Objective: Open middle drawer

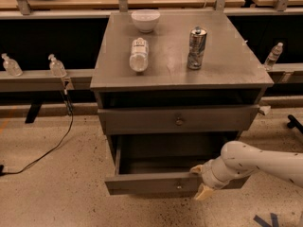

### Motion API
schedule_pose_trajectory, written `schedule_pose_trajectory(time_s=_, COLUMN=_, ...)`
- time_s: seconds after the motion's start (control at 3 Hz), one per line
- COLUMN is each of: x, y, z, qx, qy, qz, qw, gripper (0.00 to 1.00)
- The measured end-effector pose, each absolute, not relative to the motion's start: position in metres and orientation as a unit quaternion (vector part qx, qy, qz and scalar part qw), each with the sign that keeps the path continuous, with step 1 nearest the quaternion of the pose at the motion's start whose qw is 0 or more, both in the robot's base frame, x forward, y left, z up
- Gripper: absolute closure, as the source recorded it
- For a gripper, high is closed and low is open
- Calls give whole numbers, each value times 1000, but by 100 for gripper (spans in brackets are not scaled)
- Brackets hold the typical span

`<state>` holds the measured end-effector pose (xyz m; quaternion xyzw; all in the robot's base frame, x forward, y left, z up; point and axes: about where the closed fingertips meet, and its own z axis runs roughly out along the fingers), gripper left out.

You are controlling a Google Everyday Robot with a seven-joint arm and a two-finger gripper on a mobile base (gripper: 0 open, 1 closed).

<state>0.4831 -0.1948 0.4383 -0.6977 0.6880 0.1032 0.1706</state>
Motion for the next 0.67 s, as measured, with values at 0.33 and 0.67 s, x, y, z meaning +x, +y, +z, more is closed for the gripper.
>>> schedule_pose_trajectory(time_s=0.33, x=475, y=-196, z=439, qx=-698, qy=687, qz=116, qw=166, gripper=44)
schedule_pose_trajectory(time_s=0.67, x=465, y=-192, z=446, qx=-710, qy=668, qz=156, qw=159, gripper=42)
